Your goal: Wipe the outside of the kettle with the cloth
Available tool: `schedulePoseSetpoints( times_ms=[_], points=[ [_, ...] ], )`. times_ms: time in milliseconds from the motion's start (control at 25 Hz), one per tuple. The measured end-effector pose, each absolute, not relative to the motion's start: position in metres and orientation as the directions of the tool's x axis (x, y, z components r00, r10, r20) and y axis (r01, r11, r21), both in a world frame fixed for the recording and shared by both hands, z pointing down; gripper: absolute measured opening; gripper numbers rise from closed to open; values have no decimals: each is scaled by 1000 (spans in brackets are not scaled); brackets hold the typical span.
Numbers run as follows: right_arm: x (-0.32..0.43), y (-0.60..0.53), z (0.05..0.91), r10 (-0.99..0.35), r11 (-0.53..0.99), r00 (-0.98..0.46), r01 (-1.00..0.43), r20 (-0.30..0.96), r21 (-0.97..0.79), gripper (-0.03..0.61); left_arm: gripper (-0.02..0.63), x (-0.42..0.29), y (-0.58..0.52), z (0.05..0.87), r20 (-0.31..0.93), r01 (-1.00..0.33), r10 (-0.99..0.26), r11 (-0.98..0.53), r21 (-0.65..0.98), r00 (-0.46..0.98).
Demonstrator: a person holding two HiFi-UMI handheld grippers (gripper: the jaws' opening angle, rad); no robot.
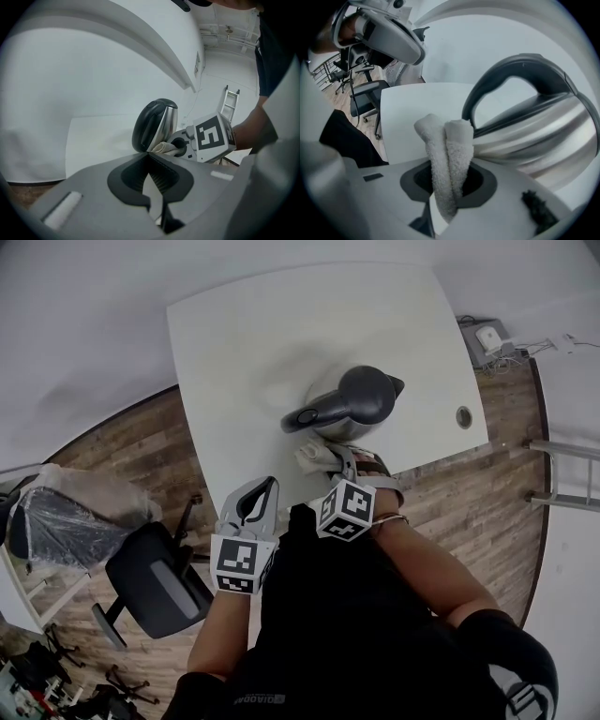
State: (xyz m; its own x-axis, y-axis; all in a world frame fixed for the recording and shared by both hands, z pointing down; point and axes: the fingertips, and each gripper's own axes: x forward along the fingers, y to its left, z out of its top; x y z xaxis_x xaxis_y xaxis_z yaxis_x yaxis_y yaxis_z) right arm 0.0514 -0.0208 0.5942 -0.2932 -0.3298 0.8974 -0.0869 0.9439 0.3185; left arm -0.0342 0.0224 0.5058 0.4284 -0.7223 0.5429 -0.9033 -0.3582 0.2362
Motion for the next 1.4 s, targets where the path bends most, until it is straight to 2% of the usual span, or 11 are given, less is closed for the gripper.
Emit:
schedulePoseSetpoints(
  times_ms=[200, 360, 520, 640, 800, 1000, 1160, 1400],
  points=[
    [51, -20, 566, -330, 944, -382, -161, 864, 289, 92, 6, -33, 18, 494, 524, -904, -737, -350, 246, 428],
    [57, -18, 522, -305, 943, -517, -281, 800, 178, 92, 6, -30, 11, 478, 494, -908, -765, -390, 153, 412],
    [68, -18, 466, -293, 904, -701, -425, 651, -52, 92, 6, -22, 2, 454, 436, -898, -792, -427, 107, 428],
    [86, -30, 431, -334, 805, -785, -525, 521, -276, 92, 6, -21, -5, 443, 409, -894, -798, -430, 128, 442],
    [114, -54, 403, -425, 637, -810, -585, 404, -502, 92, 6, -24, -14, 435, 382, -892, -806, -411, 190, 453],
    [134, -75, 392, -481, 488, -812, -561, 331, -669, 92, 6, -20, -17, 424, 359, -883, -808, -443, 153, 467],
    [145, -92, 387, -499, 422, -815, -526, 296, -739, 92, 6, -17, -21, 420, 347, -881, -811, -448, 149, 471],
    [163, -105, 404, -525, 329, -794, -521, 306, -788, 92, 6, -11, -18, 418, 343, -864, -795, -480, 149, 501]
  ],
)
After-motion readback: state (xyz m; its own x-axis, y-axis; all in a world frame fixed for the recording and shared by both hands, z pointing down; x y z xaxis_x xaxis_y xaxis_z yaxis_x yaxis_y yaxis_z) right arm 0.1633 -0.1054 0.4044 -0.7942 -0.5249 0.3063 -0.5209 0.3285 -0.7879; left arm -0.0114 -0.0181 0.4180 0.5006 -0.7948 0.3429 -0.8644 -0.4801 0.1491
